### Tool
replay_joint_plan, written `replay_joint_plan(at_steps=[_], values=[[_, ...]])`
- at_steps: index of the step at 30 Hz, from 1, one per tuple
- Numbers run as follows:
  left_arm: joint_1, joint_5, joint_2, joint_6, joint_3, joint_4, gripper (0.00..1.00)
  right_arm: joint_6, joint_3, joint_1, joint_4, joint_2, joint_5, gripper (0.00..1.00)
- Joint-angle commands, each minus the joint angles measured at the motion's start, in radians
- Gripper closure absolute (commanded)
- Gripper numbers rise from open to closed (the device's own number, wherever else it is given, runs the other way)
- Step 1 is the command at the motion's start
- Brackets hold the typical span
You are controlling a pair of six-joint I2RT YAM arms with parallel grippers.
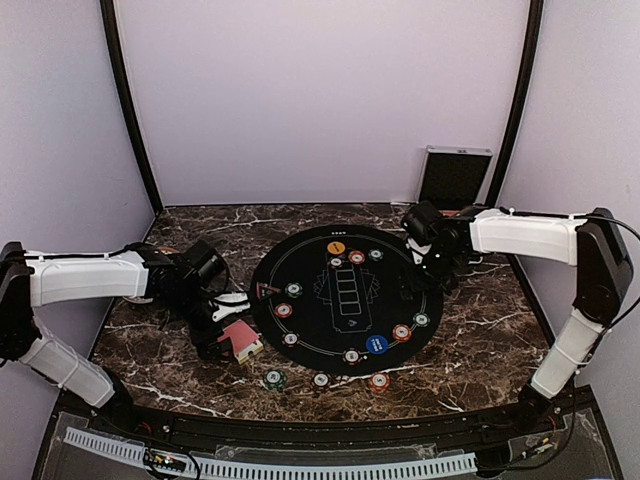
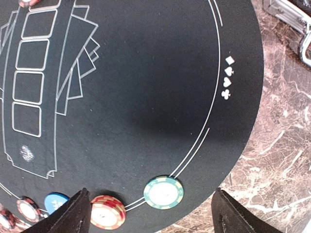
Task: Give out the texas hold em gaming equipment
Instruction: Place the poker chips pile in the small blind area, then adjust the poker case at the center of the board.
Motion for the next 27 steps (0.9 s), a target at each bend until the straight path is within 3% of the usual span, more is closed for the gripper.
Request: replay_joint_plan(at_steps=[1, 15, 27], values=[[-0.004, -0.016, 0.007, -0.028, 0.009, -0.004, 0.01, 0.018, 0.049, 0.017, -0.017, -0.027, 0.014, 0.12], [-0.01, 0.004, 0.013, -0.044, -0.02, 0.002, 0.01, 0.025, 0.133, 0.054, -0.037, 0.003, 0.026, 0.03], [-0.023, -0.016, 0.016, -0.045, -0.045, 0.061, 0.01, 0.04, 0.185, 0.11, -0.032, 0.042, 0.008, 0.05]])
